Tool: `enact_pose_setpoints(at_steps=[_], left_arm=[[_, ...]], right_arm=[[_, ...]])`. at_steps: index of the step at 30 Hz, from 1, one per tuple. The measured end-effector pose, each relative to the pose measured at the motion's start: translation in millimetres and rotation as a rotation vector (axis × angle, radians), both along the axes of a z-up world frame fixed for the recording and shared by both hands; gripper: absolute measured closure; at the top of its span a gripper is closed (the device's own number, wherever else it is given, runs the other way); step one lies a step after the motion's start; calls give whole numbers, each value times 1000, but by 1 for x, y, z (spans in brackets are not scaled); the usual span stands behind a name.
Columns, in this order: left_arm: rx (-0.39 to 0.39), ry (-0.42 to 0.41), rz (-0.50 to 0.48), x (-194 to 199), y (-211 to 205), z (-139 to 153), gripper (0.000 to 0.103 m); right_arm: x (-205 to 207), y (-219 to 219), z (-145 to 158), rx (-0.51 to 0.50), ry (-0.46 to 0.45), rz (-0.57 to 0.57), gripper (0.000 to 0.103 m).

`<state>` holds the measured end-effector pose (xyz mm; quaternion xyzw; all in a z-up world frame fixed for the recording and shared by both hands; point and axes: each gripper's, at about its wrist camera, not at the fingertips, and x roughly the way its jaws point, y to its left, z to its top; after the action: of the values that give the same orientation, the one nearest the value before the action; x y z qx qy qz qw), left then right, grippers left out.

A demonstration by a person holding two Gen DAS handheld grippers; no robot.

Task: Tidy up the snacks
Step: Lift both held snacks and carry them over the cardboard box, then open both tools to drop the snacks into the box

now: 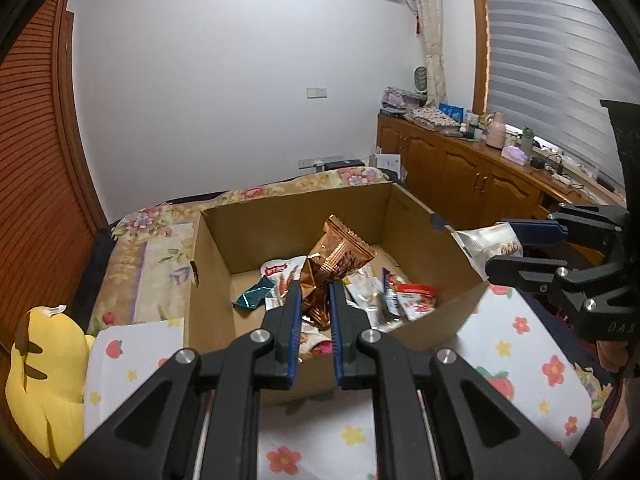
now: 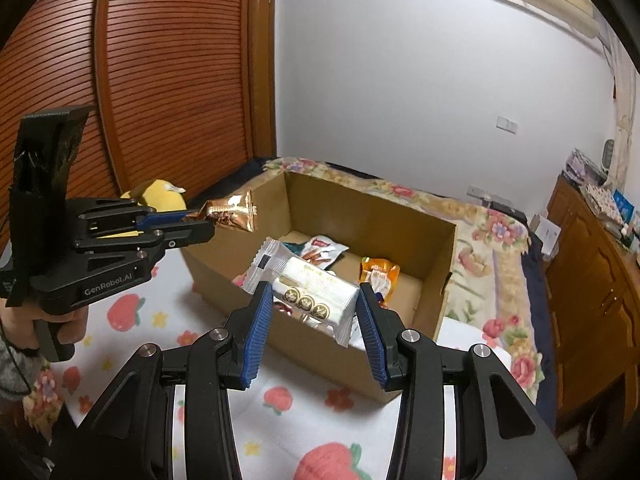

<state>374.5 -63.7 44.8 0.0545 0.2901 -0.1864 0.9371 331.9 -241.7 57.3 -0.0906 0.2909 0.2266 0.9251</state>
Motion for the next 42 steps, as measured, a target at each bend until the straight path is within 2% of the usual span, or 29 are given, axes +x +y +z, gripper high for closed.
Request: enact_pose_setpoints(at_steps=[10, 17, 25, 27, 29, 36, 39, 41, 42], left_arm=[[5, 63, 23, 43, 2, -30, 93], [15, 91, 24, 54, 0, -43, 93], [34, 128, 23, 63, -1, -51, 91], [28, 143, 24, 65, -3, -52, 87], [25, 150, 31, 65, -1, -53, 80], [31, 148, 27, 55, -1, -50, 79], [35, 139, 27, 48, -1, -45, 79], [38, 133, 27, 42, 0, -42, 76], [40, 131, 28, 40, 1, -40, 74]], right_arm=[[50, 3, -31, 9, 62, -24, 60], [77, 9, -54, -1, 103, -24, 60], [85, 15, -69, -3, 132, -30, 60], [86, 14, -70, -2, 142, -34, 60], [85, 13, -72, -4, 146, -41, 58], [86, 10, -74, 5, 159, -46, 55], [86, 11, -74, -1, 158, -59, 48], [86, 11, -73, 5, 156, -66, 37], [86, 10, -73, 8, 157, -69, 36]])
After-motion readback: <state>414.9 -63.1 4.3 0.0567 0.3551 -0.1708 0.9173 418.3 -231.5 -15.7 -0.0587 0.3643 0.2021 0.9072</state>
